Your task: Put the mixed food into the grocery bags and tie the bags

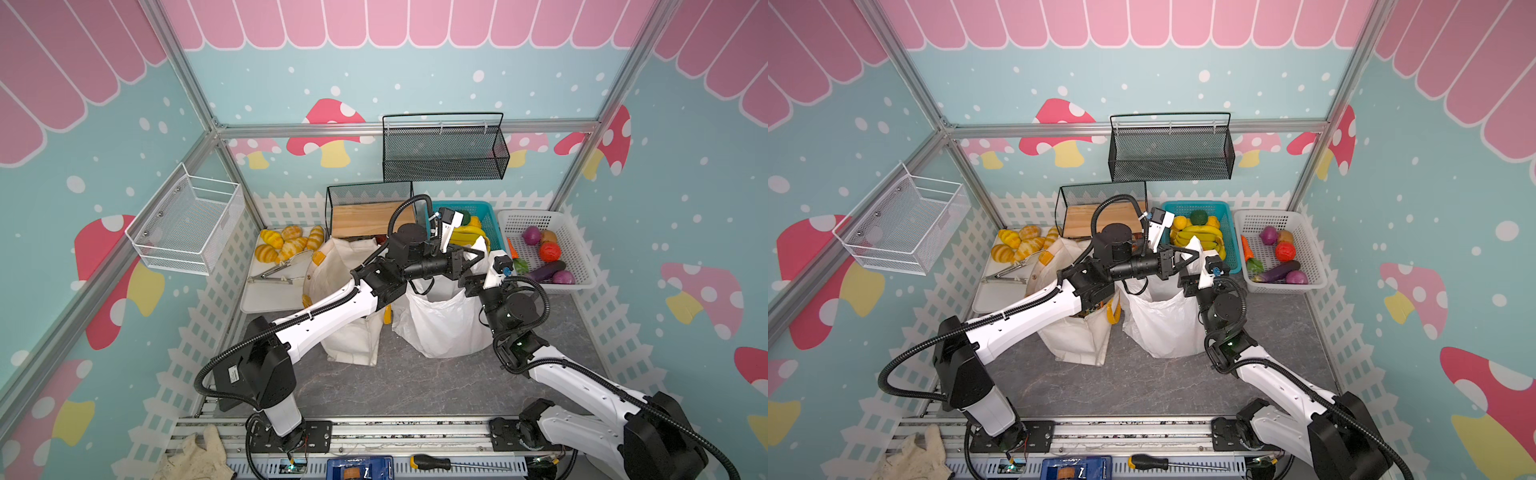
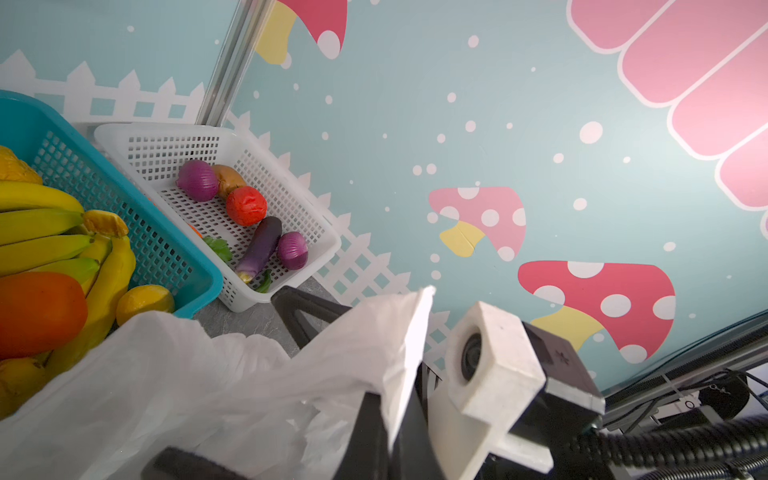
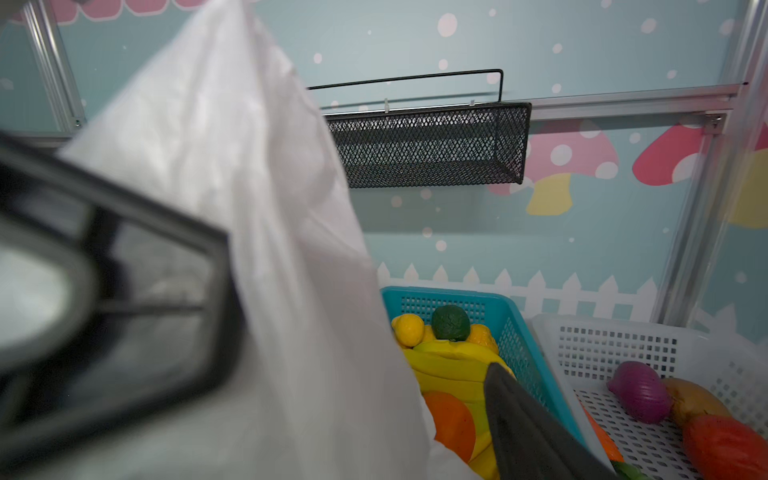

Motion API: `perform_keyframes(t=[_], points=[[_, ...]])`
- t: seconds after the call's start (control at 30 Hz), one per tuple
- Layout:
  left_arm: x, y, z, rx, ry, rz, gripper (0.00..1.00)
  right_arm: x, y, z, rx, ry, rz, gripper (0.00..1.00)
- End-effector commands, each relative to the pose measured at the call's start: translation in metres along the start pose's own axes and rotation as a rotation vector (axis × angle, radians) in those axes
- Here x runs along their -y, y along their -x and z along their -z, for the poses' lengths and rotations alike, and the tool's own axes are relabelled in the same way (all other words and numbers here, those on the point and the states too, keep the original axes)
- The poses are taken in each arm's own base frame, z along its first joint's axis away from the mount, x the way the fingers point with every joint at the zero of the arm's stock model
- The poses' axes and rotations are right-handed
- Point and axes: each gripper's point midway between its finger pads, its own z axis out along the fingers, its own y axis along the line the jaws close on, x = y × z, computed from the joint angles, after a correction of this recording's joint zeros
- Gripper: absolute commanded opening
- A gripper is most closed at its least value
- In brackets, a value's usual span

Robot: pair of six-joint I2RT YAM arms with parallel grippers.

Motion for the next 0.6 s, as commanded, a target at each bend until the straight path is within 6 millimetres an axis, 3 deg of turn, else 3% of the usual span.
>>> perform_keyframes(t=[0.0, 0.17, 0.37, 0.43, 0.57], points=[[0.009, 0.006, 0.004, 0.030, -0.015, 0.006, 0.00, 0.018, 0.030, 0.000, 0.125, -0.123, -0.095, 0.82], [0.008, 0.005, 0.003, 0.024, -0.013, 0.010, 0.00, 0.014, 0.030, -0.004, 0.153, -0.106, -0.138, 0.83], [0.008, 0.003, 0.002, 0.021, -0.014, 0.015, 0.00, 0.031, 0.021, -0.010, 0.143, -0.235, -0.191, 0.79], [0.008, 0.003, 0.003, 0.020, -0.014, 0.015, 0.00, 0.038, 0.006, -0.017, 0.084, -0.287, -0.207, 0.72], [0.010, 0.005, 0.006, 0.026, -0.009, 0.000, 0.00, 0.046, -0.050, -0.019, -0.083, -0.304, -0.244, 0.58]])
